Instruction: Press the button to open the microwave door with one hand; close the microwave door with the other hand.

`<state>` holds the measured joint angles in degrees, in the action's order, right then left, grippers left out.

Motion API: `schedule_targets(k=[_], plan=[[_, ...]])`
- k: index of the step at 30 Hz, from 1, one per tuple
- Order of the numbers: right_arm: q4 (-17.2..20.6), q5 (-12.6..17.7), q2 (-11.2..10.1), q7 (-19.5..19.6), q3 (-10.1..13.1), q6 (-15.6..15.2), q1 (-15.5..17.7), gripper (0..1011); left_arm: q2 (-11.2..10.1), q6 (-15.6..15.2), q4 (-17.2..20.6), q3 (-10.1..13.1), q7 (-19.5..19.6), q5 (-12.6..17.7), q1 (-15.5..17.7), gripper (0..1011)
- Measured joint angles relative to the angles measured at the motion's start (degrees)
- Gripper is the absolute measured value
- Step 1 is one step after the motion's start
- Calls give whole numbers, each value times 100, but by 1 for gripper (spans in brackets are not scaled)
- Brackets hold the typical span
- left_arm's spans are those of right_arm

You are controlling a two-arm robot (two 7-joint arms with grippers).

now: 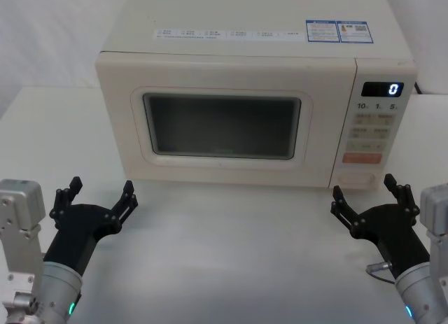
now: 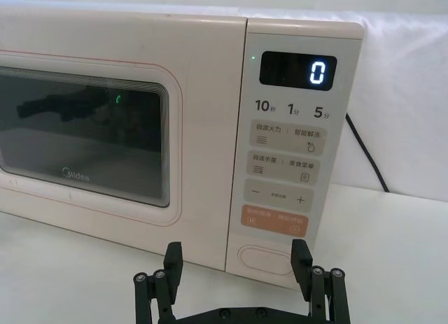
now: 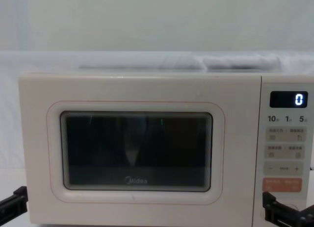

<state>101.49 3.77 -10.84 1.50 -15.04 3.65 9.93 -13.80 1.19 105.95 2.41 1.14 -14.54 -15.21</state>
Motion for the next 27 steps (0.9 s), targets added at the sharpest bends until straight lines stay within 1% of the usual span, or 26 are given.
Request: schedule_targets(k=[25,27], plan=[[0,0,0,0,0,0,0,1002,0,0,0,0,0,0,0,1001],[0,0,0,0,0,0,0,983,0,0,0,0,0,0,0,1001]])
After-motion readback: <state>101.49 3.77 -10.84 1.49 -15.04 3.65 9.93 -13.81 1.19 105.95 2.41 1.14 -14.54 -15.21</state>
